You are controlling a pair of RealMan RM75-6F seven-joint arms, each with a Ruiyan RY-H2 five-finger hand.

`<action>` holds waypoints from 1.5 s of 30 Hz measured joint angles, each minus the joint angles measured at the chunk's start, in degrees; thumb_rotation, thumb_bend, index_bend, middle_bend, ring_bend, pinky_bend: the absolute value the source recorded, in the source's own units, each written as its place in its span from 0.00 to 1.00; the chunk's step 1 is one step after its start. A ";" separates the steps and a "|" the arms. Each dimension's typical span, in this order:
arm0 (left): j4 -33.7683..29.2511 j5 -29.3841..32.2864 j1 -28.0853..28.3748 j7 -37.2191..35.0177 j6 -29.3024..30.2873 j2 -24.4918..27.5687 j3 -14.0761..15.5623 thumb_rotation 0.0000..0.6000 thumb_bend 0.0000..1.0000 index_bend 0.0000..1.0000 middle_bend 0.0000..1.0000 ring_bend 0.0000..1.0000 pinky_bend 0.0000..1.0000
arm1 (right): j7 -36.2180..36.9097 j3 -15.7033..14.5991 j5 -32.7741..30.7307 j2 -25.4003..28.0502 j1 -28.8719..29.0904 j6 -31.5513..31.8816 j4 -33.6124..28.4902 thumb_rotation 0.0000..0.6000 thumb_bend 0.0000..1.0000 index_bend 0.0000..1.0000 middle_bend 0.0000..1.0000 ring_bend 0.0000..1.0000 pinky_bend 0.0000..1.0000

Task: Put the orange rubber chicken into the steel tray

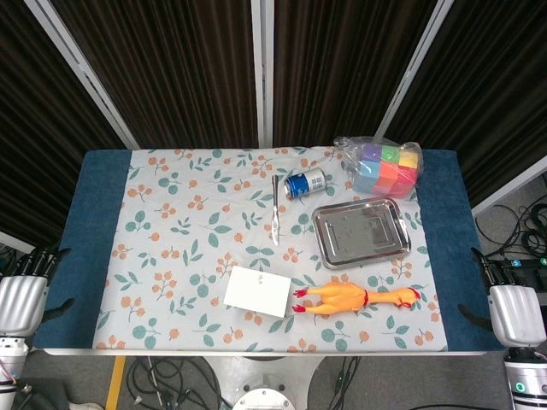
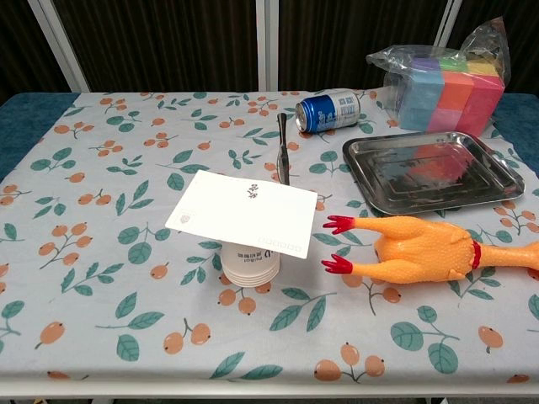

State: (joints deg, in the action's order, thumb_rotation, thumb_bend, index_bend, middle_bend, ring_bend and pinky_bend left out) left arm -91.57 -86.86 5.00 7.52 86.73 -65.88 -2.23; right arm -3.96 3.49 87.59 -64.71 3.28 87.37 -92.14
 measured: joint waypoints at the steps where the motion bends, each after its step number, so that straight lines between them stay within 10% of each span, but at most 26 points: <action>1: 0.22 -0.20 -0.02 -0.05 0.19 -0.30 0.01 1.00 0.04 0.22 0.19 0.14 0.21 | 0.13 0.00 0.02 0.01 0.03 -0.05 -0.02 1.00 0.04 0.08 0.22 0.21 0.33; 16: -0.08 0.75 0.03 -1.15 -2.30 -0.89 0.96 1.00 0.04 0.22 0.19 0.14 0.21 | 3.45 -1.75 3.58 0.39 0.90 -1.54 -1.00 1.00 0.04 0.08 0.27 0.26 0.38; 25: -0.58 1.67 0.49 -1.74 -4.35 -0.77 1.44 1.00 0.04 0.22 0.19 0.14 0.21 | 0.98 -4.35 5.69 -2.24 5.86 -12.94 -0.39 1.00 0.04 0.08 0.19 0.15 0.39; 45: -0.45 2.39 0.24 -4.02 -5.27 -0.36 1.93 1.00 0.04 0.22 0.19 0.14 0.21 | -2.20 -3.63 0.65 -12.69 18.04 -30.93 9.62 1.00 0.15 0.27 0.35 0.25 0.40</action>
State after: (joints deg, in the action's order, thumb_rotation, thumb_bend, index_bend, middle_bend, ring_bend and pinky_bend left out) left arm -92.02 -84.48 5.24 3.50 81.46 -66.24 -0.31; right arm -6.16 -0.14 88.23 -77.41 21.33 56.44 -82.51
